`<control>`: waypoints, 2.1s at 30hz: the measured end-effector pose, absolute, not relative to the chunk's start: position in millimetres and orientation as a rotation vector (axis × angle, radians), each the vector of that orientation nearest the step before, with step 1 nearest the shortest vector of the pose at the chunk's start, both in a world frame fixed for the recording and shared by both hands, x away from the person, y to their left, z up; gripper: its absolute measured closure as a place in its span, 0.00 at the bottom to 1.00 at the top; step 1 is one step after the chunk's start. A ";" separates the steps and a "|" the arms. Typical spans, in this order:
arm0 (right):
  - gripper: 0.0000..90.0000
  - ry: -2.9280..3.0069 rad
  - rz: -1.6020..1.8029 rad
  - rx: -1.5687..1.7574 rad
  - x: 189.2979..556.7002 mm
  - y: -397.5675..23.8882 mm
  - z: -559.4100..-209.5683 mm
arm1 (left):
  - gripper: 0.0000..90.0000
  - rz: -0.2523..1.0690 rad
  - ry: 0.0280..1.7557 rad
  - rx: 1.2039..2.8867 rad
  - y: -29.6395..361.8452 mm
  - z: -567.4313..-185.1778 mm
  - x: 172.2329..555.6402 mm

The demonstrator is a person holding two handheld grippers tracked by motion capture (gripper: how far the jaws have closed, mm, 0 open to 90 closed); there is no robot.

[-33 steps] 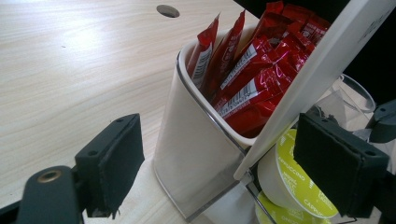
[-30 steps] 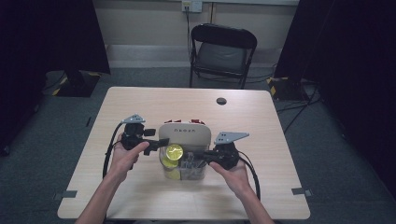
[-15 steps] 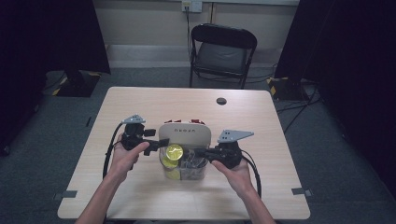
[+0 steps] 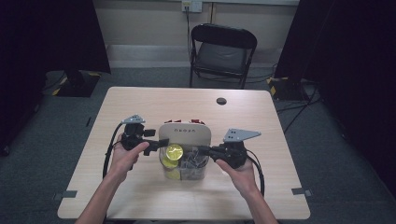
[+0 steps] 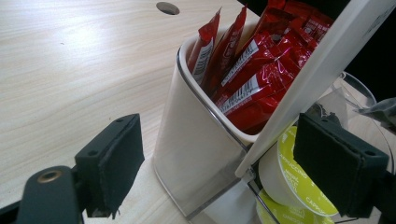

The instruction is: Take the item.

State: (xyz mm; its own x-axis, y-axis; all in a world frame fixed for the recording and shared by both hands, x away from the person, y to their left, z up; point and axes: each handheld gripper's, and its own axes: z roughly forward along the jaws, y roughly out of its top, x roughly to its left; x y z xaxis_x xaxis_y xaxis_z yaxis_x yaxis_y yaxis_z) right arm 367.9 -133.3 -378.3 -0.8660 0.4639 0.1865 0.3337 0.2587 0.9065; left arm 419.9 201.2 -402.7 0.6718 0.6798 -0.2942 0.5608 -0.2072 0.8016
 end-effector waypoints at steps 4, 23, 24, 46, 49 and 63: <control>1.00 2.382 1.686 0.762 364.8 -137.3 -373.3 | 0.17 0.150 0.975 1.884 201.2 -402.7 419.8; 1.00 2.301 1.700 0.832 359.7 -176.4 -362.5 | 0.17 0.134 0.980 1.880 201.6 -403.4 420.8; 1.00 2.299 1.702 0.834 359.5 -177.9 -362.7 | 0.17 0.132 0.981 1.879 201.5 -403.4 421.0; 1.00 2.236 1.639 0.942 359.3 -211.8 -375.9 | 0.17 0.135 0.987 1.881 203.7 -403.0 420.5; 1.00 2.237 1.624 0.964 362.1 -214.1 -381.2 | 0.17 0.137 0.989 1.881 204.2 -403.3 420.2; 1.00 2.252 1.565 1.036 372.3 -222.2 -399.9 | 0.17 0.130 0.990 1.874 204.6 -404.5 420.3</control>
State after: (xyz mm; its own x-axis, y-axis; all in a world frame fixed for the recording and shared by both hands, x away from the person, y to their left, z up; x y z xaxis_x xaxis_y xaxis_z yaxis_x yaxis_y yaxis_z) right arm 372.3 -222.2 -399.9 -0.7309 0.6483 0.2132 0.4256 0.1888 0.8850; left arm 420.3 204.6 -404.5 0.6627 0.6796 -0.3145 0.5753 -0.1931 0.7948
